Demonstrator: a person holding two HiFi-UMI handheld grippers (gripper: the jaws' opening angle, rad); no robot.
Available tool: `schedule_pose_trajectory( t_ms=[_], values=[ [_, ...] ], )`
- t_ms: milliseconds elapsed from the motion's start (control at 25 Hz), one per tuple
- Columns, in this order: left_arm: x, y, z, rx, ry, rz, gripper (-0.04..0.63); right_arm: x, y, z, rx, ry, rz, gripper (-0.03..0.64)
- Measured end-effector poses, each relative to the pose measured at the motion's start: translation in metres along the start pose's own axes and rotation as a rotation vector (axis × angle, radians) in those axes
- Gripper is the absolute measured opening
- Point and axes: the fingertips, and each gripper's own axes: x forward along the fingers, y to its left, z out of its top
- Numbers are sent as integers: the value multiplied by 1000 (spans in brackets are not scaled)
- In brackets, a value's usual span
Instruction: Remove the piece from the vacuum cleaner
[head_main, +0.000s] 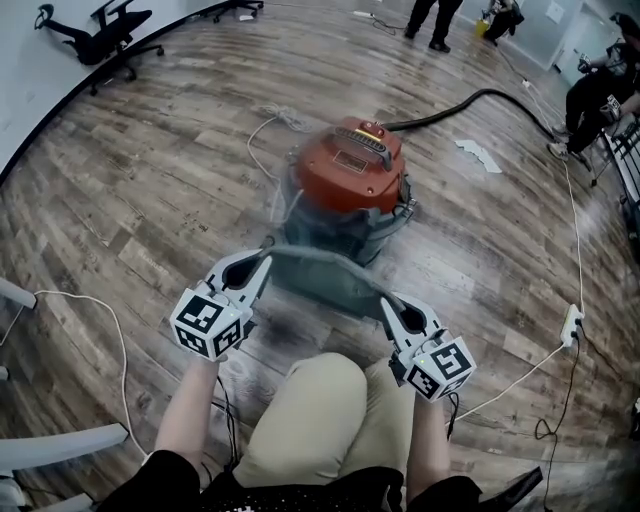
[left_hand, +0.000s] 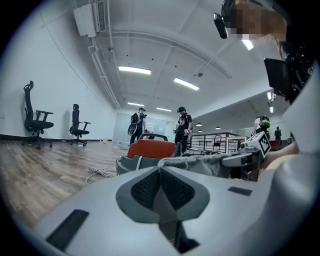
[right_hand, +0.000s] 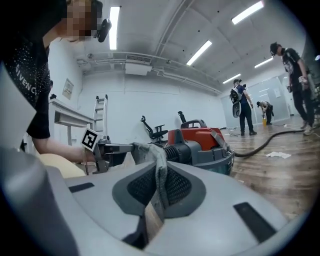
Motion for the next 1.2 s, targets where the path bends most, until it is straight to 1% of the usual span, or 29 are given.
schedule_pose_trajectory(
  t_ms=[120, 160, 240, 280, 360, 400, 440, 480, 520, 560, 600, 640, 680, 720, 760, 800, 840, 880, 920, 1040, 1200],
  values=[
    [-17, -18, 3, -33, -31, -52, 21, -5, 17, 1, 23, -21, 68, 23],
    [-25, -24, 6, -62, -55, -67, 21, -10, 22, 2, 27, -35, 88, 23],
    [-46, -30, 13, -154, -120, -78, 20, -25, 31, 4, 37, -57, 121, 21],
    [-54, -32, 13, -167, -128, -83, 20, -31, 33, 3, 31, -48, 120, 21],
    [-59, -38, 4, -96, -75, -90, 21, -33, 30, -7, 4, -1, 85, 23],
    [-57, -39, -2, -73, -47, -92, 21, -29, 26, -12, 4, 22, 57, 23],
    [-55, -39, -6, -80, -36, -90, 23, -23, 20, -17, 24, 36, 27, 26],
    [-54, -36, -6, -102, -45, -82, 59, -18, 13, -19, 63, 35, -2, 69],
    [-55, -32, -3, -124, -71, -63, 146, -15, 6, -19, 110, 19, -30, 145],
    [-56, -27, 2, -137, -102, -34, 197, -13, -2, -16, 151, -5, -62, 200],
    [-58, -21, 7, -139, -124, -5, 223, -14, -8, -13, 172, -27, -94, 207],
    [-58, -18, 10, -128, -132, 15, 223, -14, -12, -10, 170, -39, -116, 207],
    [-56, -18, 10, -105, -125, 20, 222, -14, -12, -7, 154, -41, -112, 207],
    [-54, -21, 9, -75, -109, 14, 222, -13, -7, -5, 139, -40, -82, 206],
    [-52, -25, 7, -45, -89, 5, 196, -10, 0, -3, 136, -44, -39, 204],
    [-49, -30, 4, -20, -73, -3, 61, -9, 7, 0, 145, -53, -1, 195],
    [-46, -35, 3, -5, -62, -17, 9, -7, 10, 3, 158, -66, 21, 128],
    [-43, -40, 2, 0, -57, -35, 9, -7, 12, 6, 172, -81, 30, 33],
    [-40, -46, 1, 0, -54, -55, 9, -7, 13, 7, 180, -90, 37, 12],
    [-32, -61, -2, 4, -43, -94, 9, -5, 21, 9, 160, -85, 72, 12],
    [-24, -77, -3, 8, -31, -124, 9, 2, 32, 12, 149, -78, 120, 12]
  ],
)
